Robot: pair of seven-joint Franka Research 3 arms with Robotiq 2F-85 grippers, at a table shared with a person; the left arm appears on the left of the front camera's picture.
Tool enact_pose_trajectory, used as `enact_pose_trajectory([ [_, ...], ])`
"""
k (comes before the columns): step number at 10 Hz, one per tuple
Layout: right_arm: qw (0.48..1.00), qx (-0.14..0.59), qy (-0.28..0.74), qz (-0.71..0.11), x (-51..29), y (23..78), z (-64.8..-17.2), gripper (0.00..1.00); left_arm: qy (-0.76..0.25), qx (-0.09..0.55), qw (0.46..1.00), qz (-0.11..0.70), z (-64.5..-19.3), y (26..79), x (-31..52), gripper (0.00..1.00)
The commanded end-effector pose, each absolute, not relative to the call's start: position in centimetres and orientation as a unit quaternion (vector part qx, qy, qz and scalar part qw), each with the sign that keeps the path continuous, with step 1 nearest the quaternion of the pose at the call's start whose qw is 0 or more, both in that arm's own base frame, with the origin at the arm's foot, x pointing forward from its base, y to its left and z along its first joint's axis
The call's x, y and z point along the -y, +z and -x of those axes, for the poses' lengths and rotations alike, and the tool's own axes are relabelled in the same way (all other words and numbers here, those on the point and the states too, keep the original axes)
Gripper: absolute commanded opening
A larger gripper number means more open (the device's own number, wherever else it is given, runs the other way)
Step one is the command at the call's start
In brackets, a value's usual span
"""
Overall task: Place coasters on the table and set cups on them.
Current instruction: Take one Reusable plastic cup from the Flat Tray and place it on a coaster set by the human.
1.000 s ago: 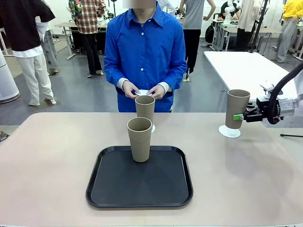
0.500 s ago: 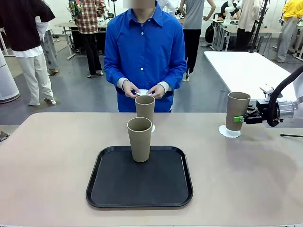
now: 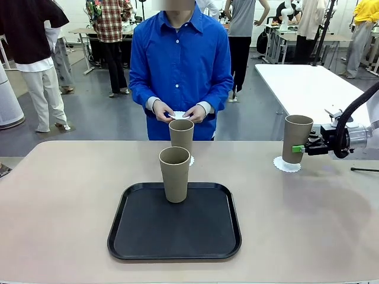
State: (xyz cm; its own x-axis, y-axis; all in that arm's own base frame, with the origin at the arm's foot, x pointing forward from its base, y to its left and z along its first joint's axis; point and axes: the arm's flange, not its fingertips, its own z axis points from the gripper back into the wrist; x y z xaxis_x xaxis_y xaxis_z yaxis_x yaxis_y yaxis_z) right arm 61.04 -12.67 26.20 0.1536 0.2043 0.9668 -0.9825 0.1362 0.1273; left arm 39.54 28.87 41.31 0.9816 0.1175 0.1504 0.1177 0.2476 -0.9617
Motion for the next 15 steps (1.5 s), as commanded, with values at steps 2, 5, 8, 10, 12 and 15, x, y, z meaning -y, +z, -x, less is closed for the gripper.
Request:
enact_pose_trajectory([
  [2,0.615,0.436,0.483,-0.446,12.7,26.2,-61.0,0.83,0.004,0.1,0.781,0.616,-39.6,41.6,-28.9,1.0],
  [5,0.588,0.426,0.493,-0.48,12.2,26.2,-60.6,0.83,0.004,0.1,0.781,0.616,-39.6,41.6,-28.9,1.0],
  [8,0.581,0.423,0.494,-0.489,12.0,26.0,-60.5,0.83,0.004,0.1,0.781,0.616,-39.6,41.6,-28.9,1.0],
  [10,0.576,0.427,0.497,-0.489,12.0,25.3,-60.6,0.83,0.004,0.1,0.781,0.616,-39.6,41.6,-28.9,1.0],
  [12,0.573,0.429,0.501,-0.487,12.1,24.9,-60.6,0.83,0.004,0.1,0.781,0.616,-39.6,41.6,-28.9,1.0],
  [15,0.564,0.433,0.509,-0.485,12.0,24.4,-60.8,0.83,0.004,0.1,0.781,0.616,-39.6,41.6,-28.9,1.0],
])
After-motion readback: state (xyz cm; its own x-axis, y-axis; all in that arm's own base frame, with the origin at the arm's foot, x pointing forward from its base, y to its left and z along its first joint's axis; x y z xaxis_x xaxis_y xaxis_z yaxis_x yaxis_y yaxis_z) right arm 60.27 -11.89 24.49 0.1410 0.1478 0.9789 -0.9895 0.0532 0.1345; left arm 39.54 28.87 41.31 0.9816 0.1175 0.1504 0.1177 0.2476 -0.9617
